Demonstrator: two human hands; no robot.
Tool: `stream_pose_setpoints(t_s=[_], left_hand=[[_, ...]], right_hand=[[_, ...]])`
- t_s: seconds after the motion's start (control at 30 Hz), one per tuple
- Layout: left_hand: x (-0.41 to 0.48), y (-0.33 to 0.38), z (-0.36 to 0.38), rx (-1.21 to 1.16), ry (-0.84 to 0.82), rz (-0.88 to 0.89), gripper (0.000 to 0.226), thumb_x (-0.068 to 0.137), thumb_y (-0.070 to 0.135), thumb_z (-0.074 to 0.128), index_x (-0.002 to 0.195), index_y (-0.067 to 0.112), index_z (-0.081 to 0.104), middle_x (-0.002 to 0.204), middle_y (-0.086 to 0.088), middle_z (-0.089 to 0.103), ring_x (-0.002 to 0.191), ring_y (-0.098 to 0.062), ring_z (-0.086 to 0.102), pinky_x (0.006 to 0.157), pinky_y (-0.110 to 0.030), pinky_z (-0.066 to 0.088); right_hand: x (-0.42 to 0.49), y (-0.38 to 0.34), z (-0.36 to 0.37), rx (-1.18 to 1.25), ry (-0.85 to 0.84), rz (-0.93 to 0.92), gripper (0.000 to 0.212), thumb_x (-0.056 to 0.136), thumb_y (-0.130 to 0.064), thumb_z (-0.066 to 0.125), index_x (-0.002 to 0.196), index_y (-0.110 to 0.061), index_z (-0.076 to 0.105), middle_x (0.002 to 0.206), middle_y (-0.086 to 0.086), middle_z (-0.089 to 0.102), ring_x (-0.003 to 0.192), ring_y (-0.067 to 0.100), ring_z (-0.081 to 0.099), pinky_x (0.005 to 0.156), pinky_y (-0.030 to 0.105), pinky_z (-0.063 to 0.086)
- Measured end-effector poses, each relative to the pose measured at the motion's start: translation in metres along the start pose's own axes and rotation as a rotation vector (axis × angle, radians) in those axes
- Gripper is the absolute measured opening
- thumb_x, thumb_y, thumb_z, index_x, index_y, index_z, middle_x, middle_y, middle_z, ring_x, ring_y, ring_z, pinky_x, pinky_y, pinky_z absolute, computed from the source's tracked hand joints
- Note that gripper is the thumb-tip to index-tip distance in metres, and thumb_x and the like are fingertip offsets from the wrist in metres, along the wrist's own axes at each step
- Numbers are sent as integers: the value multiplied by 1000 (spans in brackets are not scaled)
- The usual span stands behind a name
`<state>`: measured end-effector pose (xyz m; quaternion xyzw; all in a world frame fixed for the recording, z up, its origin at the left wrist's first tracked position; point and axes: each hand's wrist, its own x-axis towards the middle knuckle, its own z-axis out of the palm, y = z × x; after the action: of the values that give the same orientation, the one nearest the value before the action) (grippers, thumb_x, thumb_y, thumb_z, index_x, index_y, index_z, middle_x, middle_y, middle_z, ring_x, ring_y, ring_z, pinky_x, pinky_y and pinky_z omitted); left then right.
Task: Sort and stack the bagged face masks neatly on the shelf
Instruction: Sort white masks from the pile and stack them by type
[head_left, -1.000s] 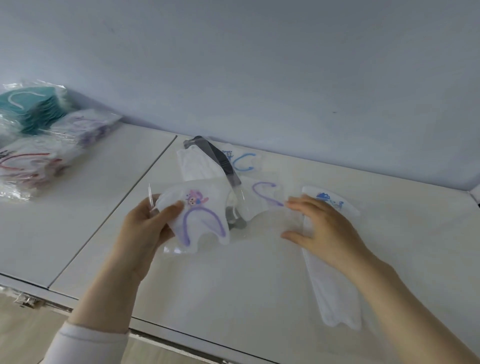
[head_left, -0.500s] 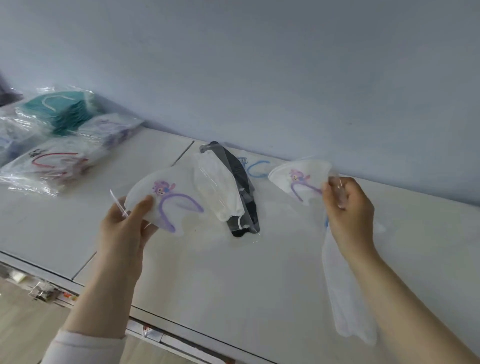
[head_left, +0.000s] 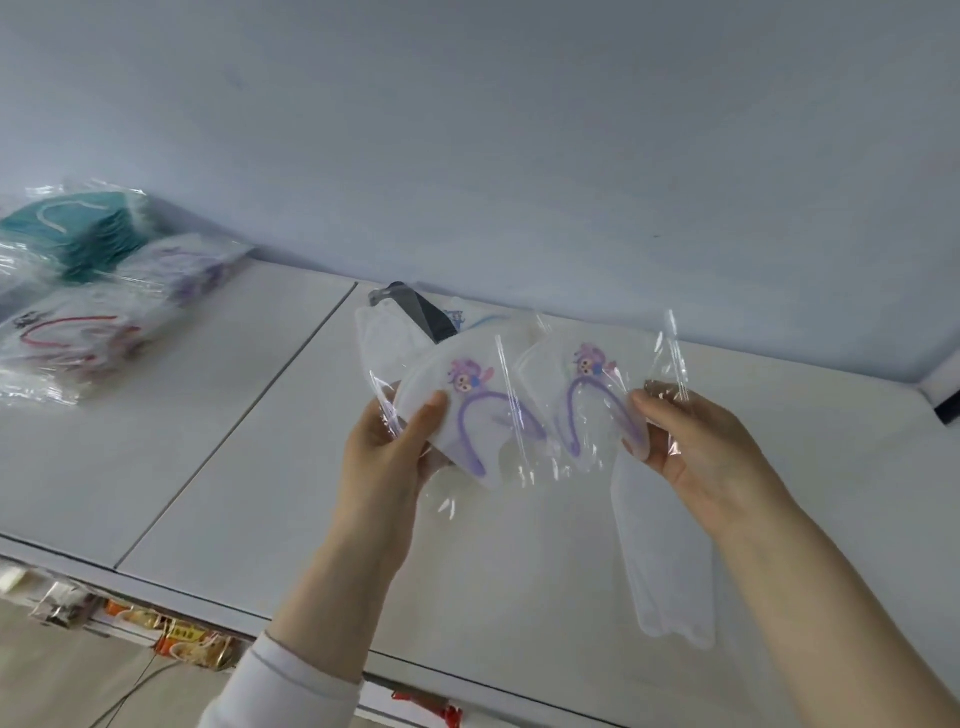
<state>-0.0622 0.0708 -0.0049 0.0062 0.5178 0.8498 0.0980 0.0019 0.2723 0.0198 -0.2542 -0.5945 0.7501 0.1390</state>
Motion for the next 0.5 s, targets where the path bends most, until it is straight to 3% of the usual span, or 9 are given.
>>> stream_pose_setpoints(t_s=[0.07,0.3,0.4,0.5], left_hand=[[-5,-4,8,-61,-32,-27,22,88,9,57,110,8,62,90,-3,73,78,-16,68,64,-23,55],[-24,-17,33,-316,-183,-78,30,79,14,55,108,11,61,91,-3,72,79,-14,69,70,-28,58],[-23,-12,30,-312,-196,-84,30,80,14,53,109,11,61,90,-1,73,77,-13,69,69,-28,58],[-17,0,21,-270,-181,-73,31,84,13,52,113,6,57,82,2,73,72,-10,69,58,-25,56]], right_hand=[[-6,5,2,101,34,37,20,87,-3,56,70,-14,57,61,-3,55,57,8,55,66,22,49],[-26,24,22,561,58,241,18,87,1,54,69,-2,56,58,8,63,59,20,62,59,26,58],[-21,20,12,381,65,60,21,89,2,52,70,-8,54,57,3,61,55,13,59,56,24,56],[-11,6,-14,-73,141,-236,18,86,-3,61,75,-17,60,59,-9,61,52,3,54,55,17,48]])
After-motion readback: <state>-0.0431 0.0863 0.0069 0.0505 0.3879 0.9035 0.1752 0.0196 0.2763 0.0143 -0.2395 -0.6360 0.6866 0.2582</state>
